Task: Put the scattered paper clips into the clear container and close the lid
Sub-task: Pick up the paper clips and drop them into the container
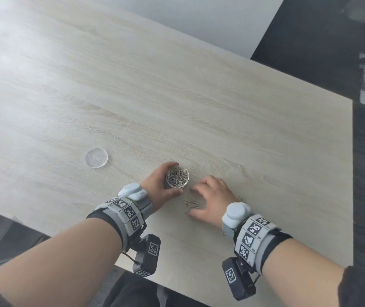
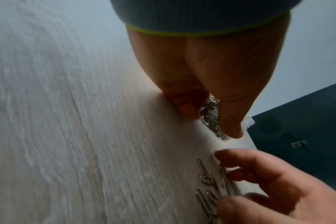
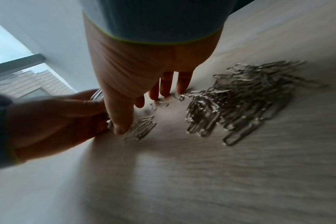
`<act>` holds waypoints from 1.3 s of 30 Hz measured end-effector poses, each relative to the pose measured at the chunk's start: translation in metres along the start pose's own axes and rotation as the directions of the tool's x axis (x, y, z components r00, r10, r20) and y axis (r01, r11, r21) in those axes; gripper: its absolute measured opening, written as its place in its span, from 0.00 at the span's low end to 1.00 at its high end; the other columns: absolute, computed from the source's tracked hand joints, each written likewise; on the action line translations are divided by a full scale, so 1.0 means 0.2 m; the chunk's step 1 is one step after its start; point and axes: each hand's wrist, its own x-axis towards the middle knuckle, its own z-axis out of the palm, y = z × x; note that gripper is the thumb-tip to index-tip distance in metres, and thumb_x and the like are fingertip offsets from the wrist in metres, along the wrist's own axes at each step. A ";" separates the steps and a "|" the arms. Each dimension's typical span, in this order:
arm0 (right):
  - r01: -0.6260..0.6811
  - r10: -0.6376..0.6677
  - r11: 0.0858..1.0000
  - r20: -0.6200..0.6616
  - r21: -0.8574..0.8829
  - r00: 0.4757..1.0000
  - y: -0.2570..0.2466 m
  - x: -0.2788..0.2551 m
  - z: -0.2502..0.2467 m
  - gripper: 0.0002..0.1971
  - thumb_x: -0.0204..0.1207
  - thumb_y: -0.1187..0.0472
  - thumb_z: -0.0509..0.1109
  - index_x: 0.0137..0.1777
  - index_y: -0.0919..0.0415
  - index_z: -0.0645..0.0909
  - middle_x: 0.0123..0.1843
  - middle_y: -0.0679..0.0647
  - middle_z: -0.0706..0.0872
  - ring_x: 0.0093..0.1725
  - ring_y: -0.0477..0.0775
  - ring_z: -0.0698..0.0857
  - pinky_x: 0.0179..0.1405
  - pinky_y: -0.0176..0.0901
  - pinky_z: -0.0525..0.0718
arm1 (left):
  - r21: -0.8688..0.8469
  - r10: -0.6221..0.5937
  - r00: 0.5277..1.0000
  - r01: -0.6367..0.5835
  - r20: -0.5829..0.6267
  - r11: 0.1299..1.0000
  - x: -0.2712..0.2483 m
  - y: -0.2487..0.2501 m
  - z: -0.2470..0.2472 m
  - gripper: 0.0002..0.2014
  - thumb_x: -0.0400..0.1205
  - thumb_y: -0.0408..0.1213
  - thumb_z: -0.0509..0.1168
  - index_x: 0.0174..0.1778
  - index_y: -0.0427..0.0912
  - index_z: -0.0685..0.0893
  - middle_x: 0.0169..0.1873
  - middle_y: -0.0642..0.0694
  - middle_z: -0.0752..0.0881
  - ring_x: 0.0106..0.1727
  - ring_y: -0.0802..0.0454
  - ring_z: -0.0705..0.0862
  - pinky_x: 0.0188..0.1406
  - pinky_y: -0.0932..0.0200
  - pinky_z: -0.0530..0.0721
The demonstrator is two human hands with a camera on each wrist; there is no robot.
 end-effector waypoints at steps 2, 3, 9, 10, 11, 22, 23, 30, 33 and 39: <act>0.103 -0.097 0.991 0.068 -0.083 0.993 -0.04 0.02 0.03 0.29 0.59 0.36 0.73 0.61 0.42 0.77 0.62 0.45 0.73 0.64 0.53 0.69 0.63 0.51 0.74 | -0.021 0.004 1.000 -0.004 -0.005 1.000 0.00 0.00 0.00 0.38 0.67 0.48 0.77 0.74 0.51 0.73 0.61 0.51 0.85 0.56 0.53 0.85 0.64 0.51 0.83; 0.148 -0.137 0.983 0.096 -0.111 0.986 -0.05 0.02 0.04 0.26 0.61 0.38 0.73 0.60 0.43 0.78 0.62 0.45 0.73 0.64 0.54 0.69 0.63 0.52 0.73 | -0.031 0.008 1.000 -0.009 -0.009 0.999 0.00 0.00 0.01 0.37 0.68 0.46 0.78 0.74 0.50 0.73 0.61 0.51 0.85 0.56 0.54 0.85 0.63 0.52 0.82; 0.232 -0.231 0.968 0.022 -0.097 0.973 0.03 -0.02 0.09 0.04 0.70 0.51 0.71 0.43 0.48 0.83 0.49 0.49 0.79 0.54 0.58 0.76 0.50 0.56 0.81 | -0.015 -0.001 1.000 0.001 -0.021 1.000 0.00 0.00 0.03 0.37 0.66 0.49 0.76 0.73 0.54 0.74 0.62 0.53 0.84 0.60 0.55 0.84 0.64 0.57 0.80; 0.220 -0.219 0.972 0.018 -0.086 0.976 0.06 -0.03 0.09 0.04 0.70 0.52 0.70 0.42 0.48 0.83 0.48 0.48 0.79 0.53 0.58 0.77 0.50 0.55 0.81 | -0.006 -0.010 1.000 0.010 -0.024 1.000 0.00 0.00 0.02 0.36 0.66 0.49 0.76 0.72 0.55 0.74 0.61 0.53 0.84 0.61 0.55 0.84 0.65 0.57 0.79; 0.201 -0.200 0.977 0.024 -0.073 0.980 0.10 -0.05 0.08 0.03 0.71 0.52 0.70 0.42 0.48 0.84 0.48 0.48 0.79 0.53 0.57 0.77 0.51 0.55 0.81 | 0.002 -0.016 0.999 0.016 -0.029 1.000 0.00 0.00 0.02 0.36 0.67 0.49 0.76 0.72 0.55 0.74 0.61 0.53 0.84 0.62 0.55 0.83 0.65 0.57 0.79; -0.230 0.256 0.962 -0.185 0.150 0.949 0.47 -0.28 -0.12 0.19 0.70 0.46 0.74 0.60 0.47 0.81 0.59 0.47 0.78 0.63 0.52 0.73 0.61 0.42 0.70 | 0.063 -0.043 0.991 0.051 -0.125 0.997 0.02 0.04 0.10 0.37 0.65 0.51 0.76 0.71 0.52 0.75 0.62 0.50 0.84 0.65 0.51 0.82 0.70 0.46 0.79; -0.267 0.286 0.955 -0.160 0.132 0.945 0.49 -0.30 -0.12 0.24 0.68 0.42 0.74 0.63 0.46 0.79 0.62 0.47 0.76 0.65 0.52 0.72 0.64 0.43 0.70 | 0.071 -0.043 0.991 0.053 -0.130 0.996 0.02 0.05 0.11 0.37 0.64 0.51 0.76 0.71 0.51 0.75 0.62 0.49 0.84 0.65 0.50 0.82 0.70 0.46 0.78; -0.200 0.201 0.978 0.005 -0.063 0.980 0.50 -0.39 -0.08 0.53 0.52 0.25 0.72 0.78 0.42 0.60 0.70 0.44 0.68 0.69 0.53 0.66 0.71 0.50 0.71 | 0.105 -0.033 0.998 0.039 -0.059 0.994 0.06 0.15 0.27 0.39 0.64 0.53 0.75 0.72 0.48 0.74 0.62 0.47 0.83 0.65 0.48 0.81 0.69 0.43 0.79; -0.160 0.160 0.984 -0.002 -0.076 0.987 0.48 -0.41 -0.04 0.55 0.49 0.27 0.73 0.78 0.41 0.57 0.69 0.44 0.66 0.68 0.54 0.67 0.69 0.51 0.73 | 0.129 -0.020 1.000 0.021 -0.003 0.991 0.07 0.19 0.36 0.38 0.64 0.56 0.74 0.71 0.53 0.73 0.61 0.52 0.83 0.63 0.50 0.82 0.67 0.42 0.80; -0.088 0.085 0.992 -0.035 -0.092 0.996 0.43 -0.39 -0.02 0.41 0.57 0.29 0.71 0.72 0.35 0.64 0.65 0.46 0.67 0.63 0.54 0.69 0.63 0.53 0.77 | 0.218 -0.007 1.000 0.003 0.016 0.976 0.04 0.23 0.39 0.37 0.60 0.65 0.69 0.68 0.64 0.71 0.59 0.60 0.80 0.63 0.53 0.81 0.66 0.39 0.79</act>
